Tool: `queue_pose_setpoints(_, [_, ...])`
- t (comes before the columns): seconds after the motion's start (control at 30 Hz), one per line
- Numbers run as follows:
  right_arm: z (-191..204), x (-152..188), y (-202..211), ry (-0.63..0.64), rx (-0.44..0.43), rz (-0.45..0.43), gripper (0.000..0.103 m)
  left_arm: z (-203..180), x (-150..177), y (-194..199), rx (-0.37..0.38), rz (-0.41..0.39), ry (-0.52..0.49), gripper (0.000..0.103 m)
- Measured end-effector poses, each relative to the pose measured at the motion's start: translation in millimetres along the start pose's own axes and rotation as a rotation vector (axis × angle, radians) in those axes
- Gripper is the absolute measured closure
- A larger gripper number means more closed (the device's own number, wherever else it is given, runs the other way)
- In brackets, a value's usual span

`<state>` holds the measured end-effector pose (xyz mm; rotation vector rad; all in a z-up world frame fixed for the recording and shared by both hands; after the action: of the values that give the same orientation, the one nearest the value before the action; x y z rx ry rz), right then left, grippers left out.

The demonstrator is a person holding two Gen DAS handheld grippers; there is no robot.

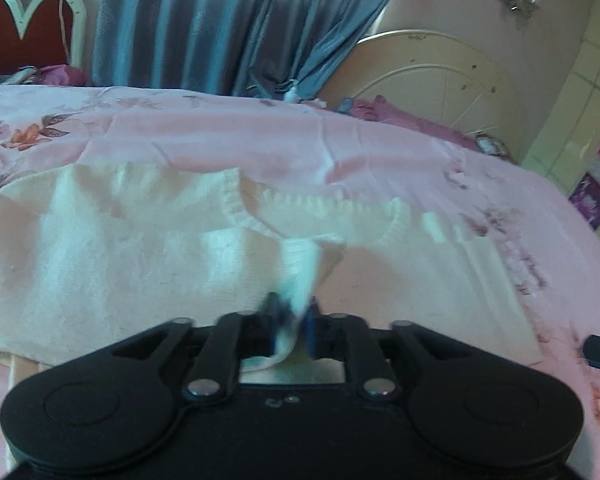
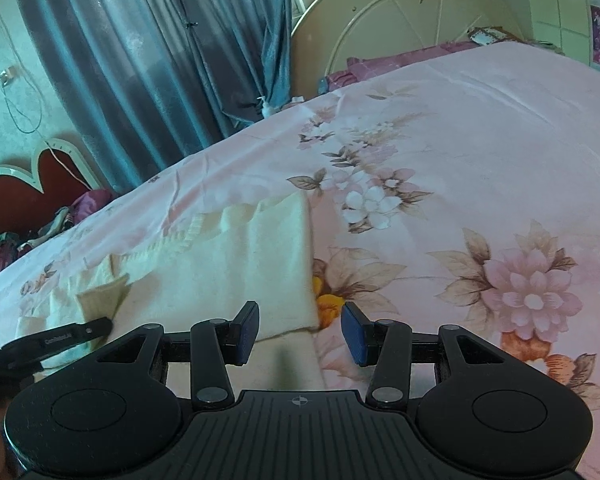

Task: Fold small clothes
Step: 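Fold the sleeve across the sweater body with the left gripper and release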

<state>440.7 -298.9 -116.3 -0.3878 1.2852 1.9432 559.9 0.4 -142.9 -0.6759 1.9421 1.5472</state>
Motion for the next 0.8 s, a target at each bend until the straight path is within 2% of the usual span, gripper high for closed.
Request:
queue_pose_setpoints(0.07, [9.2, -1.2, -4.1, 0.004, -0.028, 0.008, 0.057, -0.3, 0.7, 6.5, 0.021, -0.007, -0.010, 0.061])
queue_pose_setpoints(0.1, [14.7, -1.8, -5.8, 0.007, -0.045, 0.011, 0.057, 0.8, 2.0, 14.7, 0.023, -0.025, -0.020, 0.047])
queue_pose_setpoints(0.13, [20.4, -2.4, -8.1, 0.011, -0.063, 0.012, 0.057, 2.9, 3.7, 23.8, 0.016, -0.049, -0.027, 0.040])
queue_pose_setpoints(0.2, [32.7, -3.1, -13.1, 0.009, -0.115, 0.019, 0.057, 13.8, 10.3, 45.6, -0.010, -0.084, -0.031, 0.042])
queue_pose_setpoints(0.33, [60.5, -1.6, -34.5, -0.006, -0.231, 0.063, 0.057, 57.9, 34.7, 79.6, -0.076, -0.067, 0.052, 0.057])
queue_pose_setpoints(0.5, [94.5, 8.2, -73.3, -0.013, -0.294, 0.128, 0.057, 119.7, 60.5, 89.7, -0.166, -0.028, 0.199, 0.057])
queue_pose_setpoints(0.7, [108.1, 18.9, -122.5, -0.112, -0.321, 0.219, 0.057, 140.3, 50.8, 72.9, -0.074, -0.022, 0.293, 0.053])
queue_pose_setpoints(0.8, [114.6, 19.1, -131.6, -0.114, -0.328, 0.219, 0.057, 139.3, 47.4, 63.7, -0.078, -0.012, 0.284, 0.052])
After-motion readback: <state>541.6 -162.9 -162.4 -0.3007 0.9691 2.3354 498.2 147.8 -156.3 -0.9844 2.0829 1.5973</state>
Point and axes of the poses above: each gripper's, at about its wrist camera, not at the fingertips, and y roughly against the way its jaws point, z to its left, x to its underside, the point moved 1 cm from there along -y, roughly the way its jaws point, and after that the axes turned 7 degrees about -x, right-handed, at the moved point
